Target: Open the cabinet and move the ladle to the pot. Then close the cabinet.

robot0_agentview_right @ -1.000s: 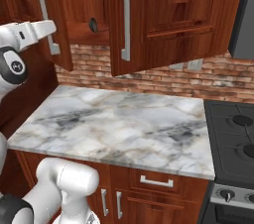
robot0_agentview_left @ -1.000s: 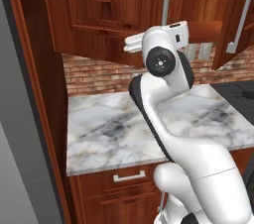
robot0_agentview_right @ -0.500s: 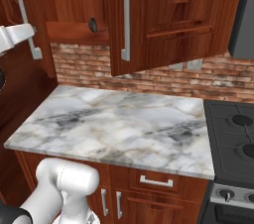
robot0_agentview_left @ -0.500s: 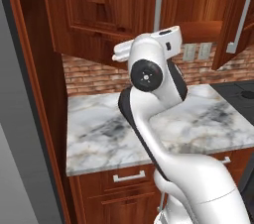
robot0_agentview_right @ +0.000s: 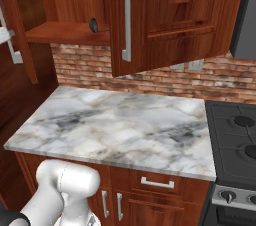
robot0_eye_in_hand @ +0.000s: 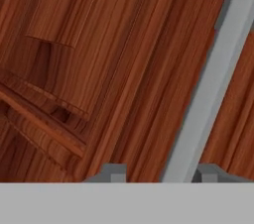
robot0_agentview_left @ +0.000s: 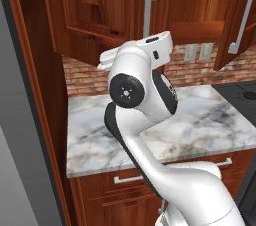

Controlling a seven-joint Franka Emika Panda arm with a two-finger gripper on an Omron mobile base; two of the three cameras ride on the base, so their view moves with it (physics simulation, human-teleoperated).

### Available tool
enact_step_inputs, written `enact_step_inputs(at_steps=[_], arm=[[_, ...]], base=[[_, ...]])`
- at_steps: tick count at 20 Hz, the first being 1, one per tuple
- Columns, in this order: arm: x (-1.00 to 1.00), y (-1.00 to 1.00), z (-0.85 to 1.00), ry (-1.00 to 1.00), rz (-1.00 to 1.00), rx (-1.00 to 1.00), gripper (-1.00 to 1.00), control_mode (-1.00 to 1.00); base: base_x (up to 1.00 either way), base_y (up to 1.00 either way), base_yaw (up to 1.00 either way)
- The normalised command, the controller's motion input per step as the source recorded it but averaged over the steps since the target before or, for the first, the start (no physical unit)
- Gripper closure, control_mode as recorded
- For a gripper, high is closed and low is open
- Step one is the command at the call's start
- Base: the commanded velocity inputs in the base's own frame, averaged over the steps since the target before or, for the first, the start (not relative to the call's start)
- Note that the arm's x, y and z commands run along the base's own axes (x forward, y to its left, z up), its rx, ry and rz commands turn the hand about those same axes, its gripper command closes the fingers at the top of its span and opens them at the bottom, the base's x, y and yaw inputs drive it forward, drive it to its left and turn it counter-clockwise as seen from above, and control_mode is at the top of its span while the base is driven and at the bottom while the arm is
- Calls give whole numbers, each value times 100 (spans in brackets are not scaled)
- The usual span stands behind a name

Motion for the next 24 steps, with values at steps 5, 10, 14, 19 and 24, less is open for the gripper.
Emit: enact_step_inputs(at_steps=[5,10,14,19,24], arm=[[-11,51,-5,0,0,-1,100,-100],[0,29,-36,0,0,0,100,-100],[0,19,-47,0,0,0,-100,-100],[16,23,-56,0,0,0,-100,-100],[33,8,-39,0,0,0,-100,-100]], base=[[0,0,0],[0,0,0],[0,0,0],[0,0,0],[0,0,0]])
